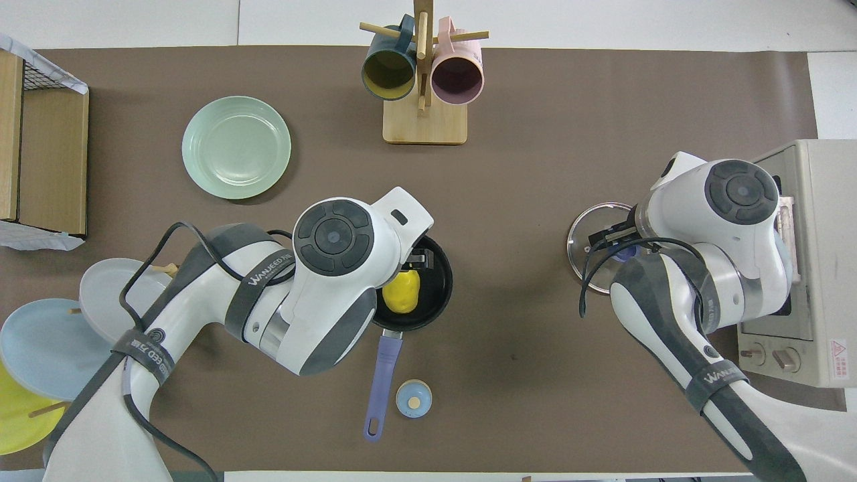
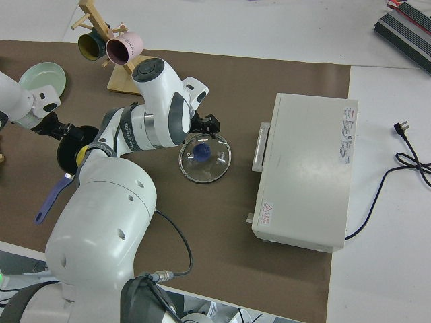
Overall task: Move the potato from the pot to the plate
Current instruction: 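Set the lid down near the toaster while the left gripper reaches the saucepan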
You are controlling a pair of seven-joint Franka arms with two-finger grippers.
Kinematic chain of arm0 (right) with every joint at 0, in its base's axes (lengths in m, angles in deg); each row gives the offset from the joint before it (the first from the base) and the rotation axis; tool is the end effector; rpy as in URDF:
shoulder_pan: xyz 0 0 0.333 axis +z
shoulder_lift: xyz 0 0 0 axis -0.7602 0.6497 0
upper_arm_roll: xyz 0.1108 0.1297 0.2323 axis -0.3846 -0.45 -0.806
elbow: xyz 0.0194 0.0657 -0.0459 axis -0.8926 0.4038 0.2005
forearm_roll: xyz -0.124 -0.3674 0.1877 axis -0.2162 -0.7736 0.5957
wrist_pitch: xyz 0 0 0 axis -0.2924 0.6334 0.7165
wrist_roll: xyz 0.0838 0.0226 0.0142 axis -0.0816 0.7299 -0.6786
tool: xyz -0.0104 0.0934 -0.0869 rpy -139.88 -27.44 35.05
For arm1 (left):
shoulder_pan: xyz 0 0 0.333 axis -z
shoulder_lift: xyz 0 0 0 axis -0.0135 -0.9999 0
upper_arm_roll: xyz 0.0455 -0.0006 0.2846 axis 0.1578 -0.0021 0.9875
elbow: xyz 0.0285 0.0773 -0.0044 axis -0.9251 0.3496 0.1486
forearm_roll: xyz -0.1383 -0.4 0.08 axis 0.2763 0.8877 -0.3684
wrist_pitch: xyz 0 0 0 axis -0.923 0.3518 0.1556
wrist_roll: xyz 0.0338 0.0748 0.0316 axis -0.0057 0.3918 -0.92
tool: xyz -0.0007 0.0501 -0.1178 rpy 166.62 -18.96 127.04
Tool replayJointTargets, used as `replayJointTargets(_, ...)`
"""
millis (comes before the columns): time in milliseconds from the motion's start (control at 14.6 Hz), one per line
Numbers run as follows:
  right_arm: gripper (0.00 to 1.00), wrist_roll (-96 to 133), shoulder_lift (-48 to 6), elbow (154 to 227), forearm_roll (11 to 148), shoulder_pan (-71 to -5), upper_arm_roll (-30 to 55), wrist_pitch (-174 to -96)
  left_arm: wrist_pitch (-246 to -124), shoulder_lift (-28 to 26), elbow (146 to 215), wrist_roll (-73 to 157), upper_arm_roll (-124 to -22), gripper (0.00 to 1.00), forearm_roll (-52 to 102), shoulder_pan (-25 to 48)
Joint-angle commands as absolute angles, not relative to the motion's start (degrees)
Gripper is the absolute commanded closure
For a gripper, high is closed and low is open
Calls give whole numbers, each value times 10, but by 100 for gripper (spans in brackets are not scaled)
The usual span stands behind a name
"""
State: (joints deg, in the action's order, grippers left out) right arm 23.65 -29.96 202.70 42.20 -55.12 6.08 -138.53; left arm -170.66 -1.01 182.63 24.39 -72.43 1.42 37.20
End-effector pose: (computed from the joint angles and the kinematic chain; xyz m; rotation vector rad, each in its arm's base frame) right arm 0.5970 0.0764 0.3295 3.0478 0.3700 -0.0227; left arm 0.4798 -0.4060 0.3276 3.0850 -0.1643 0.0208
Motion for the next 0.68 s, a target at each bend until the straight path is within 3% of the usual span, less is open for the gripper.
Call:
replayJointTargets(0, 0, 220, -294, 1922, 450, -557, 59, -1272, -1739, -4, 1858, 254, -714, 0, 12, 381)
replayJointTargets(274, 0, 229, -299, 1809, 454, -550, 105, -1115, -1773, -25, 1870, 250, -714, 0, 12, 393)
replayJointTargets(616, 0, 250, -337, 1796, 458, -526, 164, -1059, -1776, -39, 1871, 252, -714, 0, 12, 404)
